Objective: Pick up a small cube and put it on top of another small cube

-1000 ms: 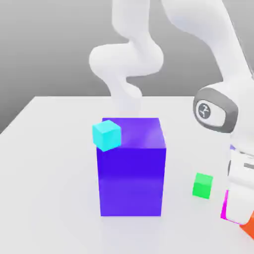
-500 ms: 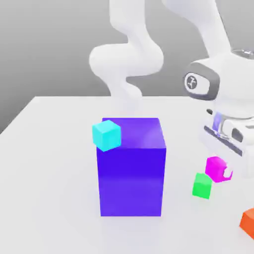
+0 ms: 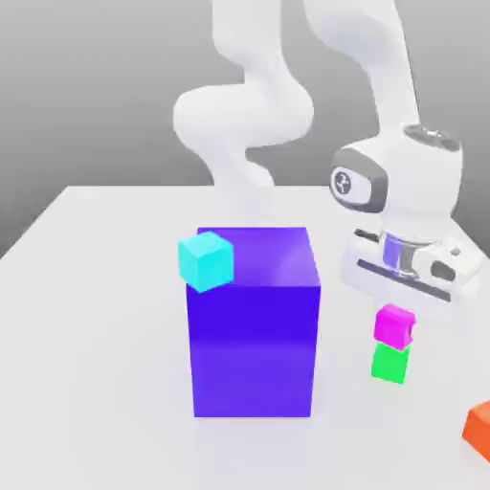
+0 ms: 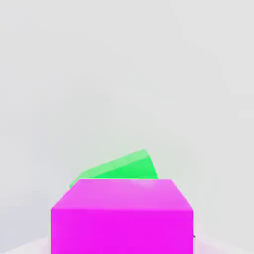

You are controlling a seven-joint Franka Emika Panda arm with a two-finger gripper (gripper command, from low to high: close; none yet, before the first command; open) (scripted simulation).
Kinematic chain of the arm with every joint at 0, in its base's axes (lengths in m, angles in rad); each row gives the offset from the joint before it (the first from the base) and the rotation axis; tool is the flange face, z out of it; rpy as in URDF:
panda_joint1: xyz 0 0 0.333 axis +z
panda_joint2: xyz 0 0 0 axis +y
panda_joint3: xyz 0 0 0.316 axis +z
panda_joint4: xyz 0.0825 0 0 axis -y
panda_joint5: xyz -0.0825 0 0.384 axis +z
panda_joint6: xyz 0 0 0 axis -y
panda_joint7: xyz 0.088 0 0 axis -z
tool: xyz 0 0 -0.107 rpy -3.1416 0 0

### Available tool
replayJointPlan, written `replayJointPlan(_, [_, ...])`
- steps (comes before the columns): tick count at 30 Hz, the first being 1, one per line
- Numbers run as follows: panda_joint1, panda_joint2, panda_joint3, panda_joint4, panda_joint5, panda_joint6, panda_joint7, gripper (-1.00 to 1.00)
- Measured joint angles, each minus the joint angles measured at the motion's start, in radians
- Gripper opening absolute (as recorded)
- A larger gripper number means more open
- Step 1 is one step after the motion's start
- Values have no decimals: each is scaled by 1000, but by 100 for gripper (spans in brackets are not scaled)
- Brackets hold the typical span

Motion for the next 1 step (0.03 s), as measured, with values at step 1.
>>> replayJointPlan(1, [0,0,0,0,0,0,0,100])
